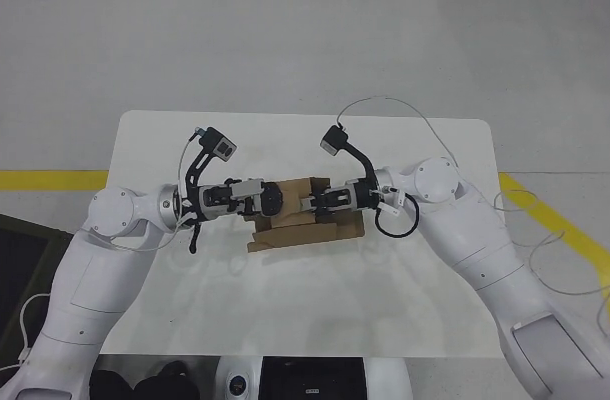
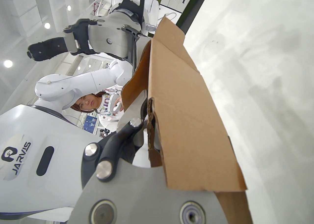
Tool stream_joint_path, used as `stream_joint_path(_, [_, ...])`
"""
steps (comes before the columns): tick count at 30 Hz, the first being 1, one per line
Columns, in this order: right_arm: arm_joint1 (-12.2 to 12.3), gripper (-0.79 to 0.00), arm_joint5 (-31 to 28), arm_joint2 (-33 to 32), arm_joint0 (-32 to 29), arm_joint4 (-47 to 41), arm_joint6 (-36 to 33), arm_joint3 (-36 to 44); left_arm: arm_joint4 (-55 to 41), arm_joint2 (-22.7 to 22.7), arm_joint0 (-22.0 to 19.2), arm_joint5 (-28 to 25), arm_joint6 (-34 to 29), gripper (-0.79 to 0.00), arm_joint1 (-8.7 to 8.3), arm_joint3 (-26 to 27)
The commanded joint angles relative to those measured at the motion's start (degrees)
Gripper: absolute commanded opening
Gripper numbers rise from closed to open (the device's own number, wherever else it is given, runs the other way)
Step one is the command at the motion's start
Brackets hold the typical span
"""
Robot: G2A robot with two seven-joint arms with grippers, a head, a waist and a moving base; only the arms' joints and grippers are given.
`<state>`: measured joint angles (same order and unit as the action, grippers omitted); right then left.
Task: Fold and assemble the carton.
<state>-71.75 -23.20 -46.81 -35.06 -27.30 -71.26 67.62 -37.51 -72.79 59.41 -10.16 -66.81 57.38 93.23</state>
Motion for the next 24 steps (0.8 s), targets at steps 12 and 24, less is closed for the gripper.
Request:
stream_joint_path(12, [0.11, -0.785, -0.04, -1.66, -0.72, 0.33, 0.07, -0.57, -0.82, -1.43, 0.41, 0.01, -0.20, 0.000, -0.08, 0.39])
stream_joint_path(24, [0.55, -0.785, 0.54, -3.40, -2.74, -0.13, -0.71, 1.71, 0.23, -4.92, 1.76, -0.48, -0.67, 0.000, -0.66, -2.29])
